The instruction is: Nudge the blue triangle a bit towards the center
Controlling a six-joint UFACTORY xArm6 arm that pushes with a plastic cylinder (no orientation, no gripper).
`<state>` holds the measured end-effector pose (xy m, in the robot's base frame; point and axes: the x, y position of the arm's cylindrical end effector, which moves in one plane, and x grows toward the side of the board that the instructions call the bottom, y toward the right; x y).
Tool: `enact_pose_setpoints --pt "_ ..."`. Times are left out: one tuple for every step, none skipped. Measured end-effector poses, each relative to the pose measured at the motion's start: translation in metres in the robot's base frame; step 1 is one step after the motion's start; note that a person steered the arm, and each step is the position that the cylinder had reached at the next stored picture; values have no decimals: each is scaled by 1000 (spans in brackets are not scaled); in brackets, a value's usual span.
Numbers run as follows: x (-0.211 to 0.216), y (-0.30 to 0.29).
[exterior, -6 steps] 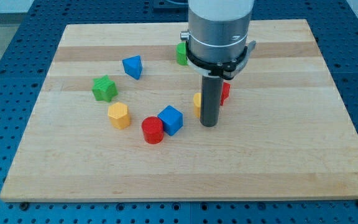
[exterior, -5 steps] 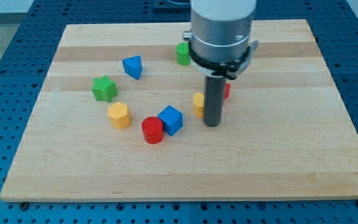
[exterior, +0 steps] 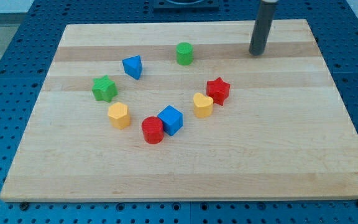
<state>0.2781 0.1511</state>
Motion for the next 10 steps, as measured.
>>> enact_pose_setpoints --pt "-47 -27" --pt "-59 -76" --pt "-57 -134" --pt "-57 -150" --pt "-57 -150" --pt "-45 -162" --pt "-25 -168" --pt "-25 -168" --pt "-24 -182" --pt "-15 -219"
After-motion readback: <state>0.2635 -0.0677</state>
